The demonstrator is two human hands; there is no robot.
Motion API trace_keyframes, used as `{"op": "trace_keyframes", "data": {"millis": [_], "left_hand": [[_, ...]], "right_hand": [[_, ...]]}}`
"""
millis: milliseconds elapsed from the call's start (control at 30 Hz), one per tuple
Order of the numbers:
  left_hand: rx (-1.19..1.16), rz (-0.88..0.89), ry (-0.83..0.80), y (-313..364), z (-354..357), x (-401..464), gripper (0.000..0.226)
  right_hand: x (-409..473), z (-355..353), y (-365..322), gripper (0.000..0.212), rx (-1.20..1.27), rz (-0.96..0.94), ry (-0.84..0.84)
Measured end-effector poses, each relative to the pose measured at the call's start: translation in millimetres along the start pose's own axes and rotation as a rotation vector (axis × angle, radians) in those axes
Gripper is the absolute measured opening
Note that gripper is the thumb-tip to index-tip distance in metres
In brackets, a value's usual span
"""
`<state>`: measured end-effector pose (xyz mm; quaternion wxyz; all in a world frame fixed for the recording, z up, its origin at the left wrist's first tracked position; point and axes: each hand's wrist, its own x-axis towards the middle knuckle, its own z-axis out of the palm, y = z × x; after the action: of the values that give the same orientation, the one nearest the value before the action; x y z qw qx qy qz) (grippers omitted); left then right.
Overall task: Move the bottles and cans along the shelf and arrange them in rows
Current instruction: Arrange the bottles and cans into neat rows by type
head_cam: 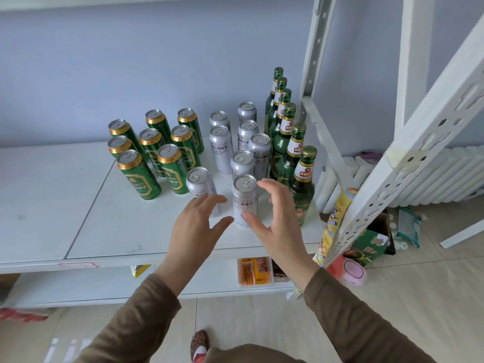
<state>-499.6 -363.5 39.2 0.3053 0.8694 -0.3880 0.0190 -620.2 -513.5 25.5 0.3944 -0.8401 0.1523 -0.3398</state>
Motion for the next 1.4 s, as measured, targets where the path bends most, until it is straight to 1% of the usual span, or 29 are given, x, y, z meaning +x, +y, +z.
{"op": "trace_keyframes", "data": {"millis": [133, 233, 367, 467, 533, 567, 600, 667, 833, 1067, 1200, 1400], "left_hand": [[0.024, 0.047, 0.057, -33.2, -10.3, 18.8, 0.049], [0.017, 0.064, 0.04, -57.9, -14.4, 38.6, 0.064], [-0.063, 0.035, -0.112, -80.8, -18.9, 71.4, 0.085], [-0.081, 0.047, -0.308, -91.0, -23.4, 93.6, 0.095], [-0.055, 0.093, -0.424, -95.8, -25.0, 106.2, 0.09], [-0.047, 0.125, -0.45, -96.8, -25.3, 111.2, 0.085], [-0.048, 0.156, -0.456, -97.1, -26.2, 114.6, 0.079], [-0.071, 0.199, -0.446, -97.4, -27.1, 117.4, 0.074], [-0.127, 0.243, -0.439, -97.4, -23.3, 105.2, 0.07], [-0.137, 0.274, -0.424, -89.5, -15.6, 86.0, 0.069], [-0.11, 0.252, -0.431, -88.4, -16.7, 83.3, 0.072], [-0.126, 0.239, -0.493, -90.2, -22.5, 88.2, 0.081]], "right_hand": [[12.5, 22.1, 8.4, 0.071, -0.065, 0.103, -0.036], [27.4, 33.6, 12.3, 0.079, -0.137, 0.173, -0.036], [49.5, 39.4, 10.5, 0.09, -0.202, 0.321, -0.1], [57.6, 40.7, 8.9, 0.091, -0.265, 0.446, -0.183], [59.3, 40.9, 8.3, 0.079, -0.266, 0.511, -0.209], [59.8, 40.6, 7.6, 0.072, -0.252, 0.529, -0.204], [60.3, 40.3, 5.9, 0.066, -0.243, 0.538, -0.194], [61.7, 39.2, 2.7, 0.063, -0.239, 0.549, -0.184], [63.4, 32.1, -2.8, 0.066, -0.198, 0.587, -0.256], [64.2, 20.1, 0.7, 0.067, -0.138, 0.575, -0.36], [66.4, 15.4, 1.4, 0.07, -0.125, 0.583, -0.429], [66.5, 14.1, 0.9, 0.08, -0.092, 0.61, -0.486]]}}
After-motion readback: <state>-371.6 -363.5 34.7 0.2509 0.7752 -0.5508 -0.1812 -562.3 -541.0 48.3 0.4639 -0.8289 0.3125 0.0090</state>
